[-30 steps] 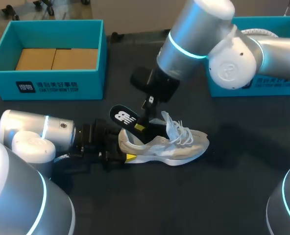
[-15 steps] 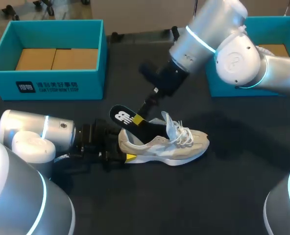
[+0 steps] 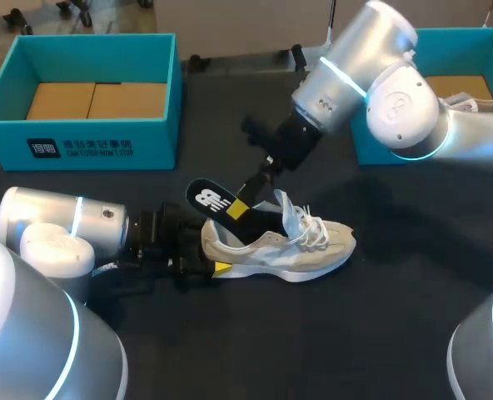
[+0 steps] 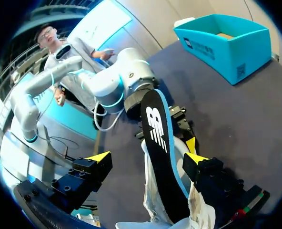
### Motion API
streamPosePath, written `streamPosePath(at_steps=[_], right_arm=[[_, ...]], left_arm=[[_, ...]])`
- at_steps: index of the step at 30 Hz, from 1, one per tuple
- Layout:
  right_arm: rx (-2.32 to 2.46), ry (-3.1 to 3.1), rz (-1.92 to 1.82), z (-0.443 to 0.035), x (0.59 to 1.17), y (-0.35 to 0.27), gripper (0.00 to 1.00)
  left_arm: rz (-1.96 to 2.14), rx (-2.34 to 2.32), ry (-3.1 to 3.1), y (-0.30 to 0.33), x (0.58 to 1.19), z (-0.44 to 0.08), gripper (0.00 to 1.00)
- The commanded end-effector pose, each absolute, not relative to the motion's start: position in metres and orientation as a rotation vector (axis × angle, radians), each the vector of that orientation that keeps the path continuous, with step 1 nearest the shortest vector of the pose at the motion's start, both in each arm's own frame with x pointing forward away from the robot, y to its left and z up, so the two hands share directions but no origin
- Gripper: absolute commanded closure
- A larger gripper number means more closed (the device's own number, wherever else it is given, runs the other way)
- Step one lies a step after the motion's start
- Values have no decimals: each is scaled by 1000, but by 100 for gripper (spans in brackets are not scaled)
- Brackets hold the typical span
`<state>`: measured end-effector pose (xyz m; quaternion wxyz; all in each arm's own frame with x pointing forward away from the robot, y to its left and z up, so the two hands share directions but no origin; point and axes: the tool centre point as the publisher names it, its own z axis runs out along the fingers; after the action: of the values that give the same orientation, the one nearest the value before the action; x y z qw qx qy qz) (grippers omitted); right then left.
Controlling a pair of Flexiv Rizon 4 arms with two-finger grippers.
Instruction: Take the shoe out of the shoebox, open the shoe tongue, remove and reinsert the insole, then place the shoe into the shoebox
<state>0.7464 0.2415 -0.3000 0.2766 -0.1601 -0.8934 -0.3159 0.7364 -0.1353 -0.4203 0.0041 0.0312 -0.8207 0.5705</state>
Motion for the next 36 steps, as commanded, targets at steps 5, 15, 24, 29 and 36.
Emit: streamPosePath(at_steps=[5, 15, 24, 29, 36], right_arm=[[-387, -2354, -851, -310, 748, 254, 25], [-352, -2336, -852, -315, 745, 262, 69], [-324, -2338, -819, -316, 751, 258, 100], [-329, -2405, -840, -294, 755, 254, 100], [-483, -2549, -1087, -251, 777, 252, 100]], left_arm=[[1785, 98, -2573, -135, 736, -420, 100], [1785, 98, -2573, -135, 736, -420, 100], [1785, 98, -2573, -135, 736, -420, 100], [1785, 98, -2573, -135, 736, -420, 100], [1785, 98, -2573, -135, 736, -420, 100]])
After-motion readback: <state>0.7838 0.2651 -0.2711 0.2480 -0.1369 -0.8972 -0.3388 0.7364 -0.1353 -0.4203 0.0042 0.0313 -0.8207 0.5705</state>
